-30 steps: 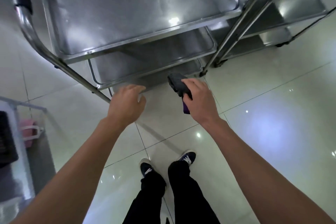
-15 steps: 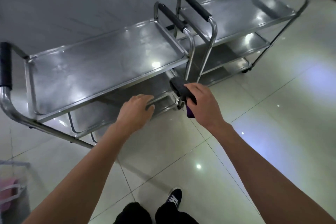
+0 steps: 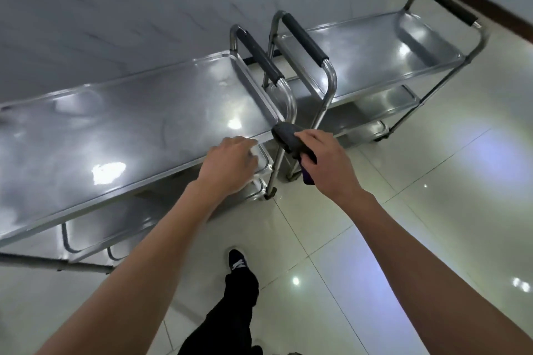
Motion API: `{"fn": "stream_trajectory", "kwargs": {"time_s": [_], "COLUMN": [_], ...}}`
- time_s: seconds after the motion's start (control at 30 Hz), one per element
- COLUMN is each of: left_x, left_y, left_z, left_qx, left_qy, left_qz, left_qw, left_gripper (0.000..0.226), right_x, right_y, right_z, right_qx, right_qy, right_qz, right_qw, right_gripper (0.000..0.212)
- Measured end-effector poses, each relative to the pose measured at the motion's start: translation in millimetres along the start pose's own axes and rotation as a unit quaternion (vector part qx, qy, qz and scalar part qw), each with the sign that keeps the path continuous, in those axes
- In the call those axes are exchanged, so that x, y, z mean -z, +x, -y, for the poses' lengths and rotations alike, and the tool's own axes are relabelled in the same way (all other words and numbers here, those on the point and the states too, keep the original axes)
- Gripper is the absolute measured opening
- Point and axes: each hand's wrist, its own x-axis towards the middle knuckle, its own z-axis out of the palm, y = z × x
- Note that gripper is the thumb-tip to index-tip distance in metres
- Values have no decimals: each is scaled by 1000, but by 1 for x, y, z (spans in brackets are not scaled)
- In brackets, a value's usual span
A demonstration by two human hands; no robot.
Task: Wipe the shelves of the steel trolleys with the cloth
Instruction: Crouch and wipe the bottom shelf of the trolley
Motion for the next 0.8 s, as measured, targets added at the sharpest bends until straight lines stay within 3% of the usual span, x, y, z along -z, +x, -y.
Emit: {"fn": "stream_trajectory", "kwargs": {"time_s": [0.2,0.33,0.63,0.8], "left_x": [10,19,19,20], "left_y": [108,158,253,294], "left_z": [15,13,17,13], "left_qx": [4,18,70,112], "left_qy": [-21,-98,-245,-292], "left_qz": [-5,-26,-57,-113], "left_qw": [1000,995,965,943], "left_gripper": [44,40,38,34], "right_x": [-7,-2,-23,-46], "right_y": [95,140,241,309], "right_z": [-28,-42,-95,-131], "right_qx": [3,21,124,212], "right_qy": [-11,-9,-4,14], "right_qz": [4,2,28,52], "right_qw": [1000,1000,992,976], "right_gripper": [44,45,41,41]}}
